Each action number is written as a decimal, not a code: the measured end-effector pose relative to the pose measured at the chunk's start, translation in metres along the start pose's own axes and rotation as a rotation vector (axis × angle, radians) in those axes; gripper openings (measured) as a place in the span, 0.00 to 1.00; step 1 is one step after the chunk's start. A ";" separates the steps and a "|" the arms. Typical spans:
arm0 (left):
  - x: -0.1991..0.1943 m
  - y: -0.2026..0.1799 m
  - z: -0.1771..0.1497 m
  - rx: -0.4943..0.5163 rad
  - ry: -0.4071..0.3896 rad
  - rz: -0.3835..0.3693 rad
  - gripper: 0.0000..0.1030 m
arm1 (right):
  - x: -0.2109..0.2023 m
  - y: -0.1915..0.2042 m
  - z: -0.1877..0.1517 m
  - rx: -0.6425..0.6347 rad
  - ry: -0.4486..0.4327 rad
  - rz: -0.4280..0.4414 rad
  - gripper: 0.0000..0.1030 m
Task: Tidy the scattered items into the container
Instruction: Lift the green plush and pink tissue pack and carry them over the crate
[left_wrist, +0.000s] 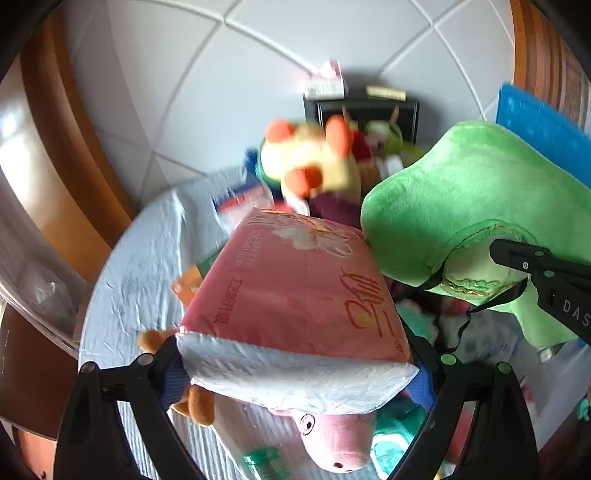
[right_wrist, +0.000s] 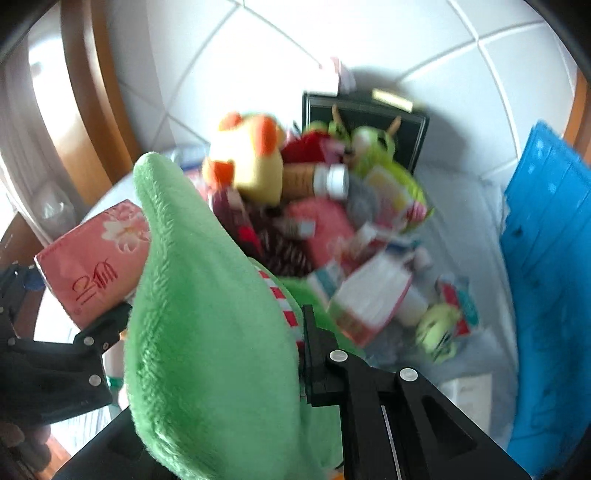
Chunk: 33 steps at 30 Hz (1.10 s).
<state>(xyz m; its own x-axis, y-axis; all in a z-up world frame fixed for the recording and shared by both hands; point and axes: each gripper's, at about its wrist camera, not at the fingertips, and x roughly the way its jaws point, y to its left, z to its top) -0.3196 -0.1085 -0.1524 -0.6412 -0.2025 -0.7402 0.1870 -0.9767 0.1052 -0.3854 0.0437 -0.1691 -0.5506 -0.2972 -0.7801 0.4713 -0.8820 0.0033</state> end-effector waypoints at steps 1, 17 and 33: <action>-0.007 -0.002 0.004 -0.007 -0.017 -0.003 0.90 | -0.008 -0.002 0.005 -0.003 -0.020 -0.006 0.09; -0.095 -0.050 0.039 -0.074 -0.218 0.029 0.90 | -0.130 -0.058 0.045 -0.062 -0.261 -0.088 0.09; -0.162 -0.158 0.089 0.077 -0.373 -0.234 0.90 | -0.286 -0.164 0.051 0.139 -0.450 -0.386 0.09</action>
<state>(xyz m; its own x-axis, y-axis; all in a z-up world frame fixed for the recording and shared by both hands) -0.3115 0.0719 0.0094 -0.8870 0.0263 -0.4610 -0.0418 -0.9988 0.0235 -0.3405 0.2549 0.0857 -0.9153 -0.0448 -0.4003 0.1016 -0.9873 -0.1218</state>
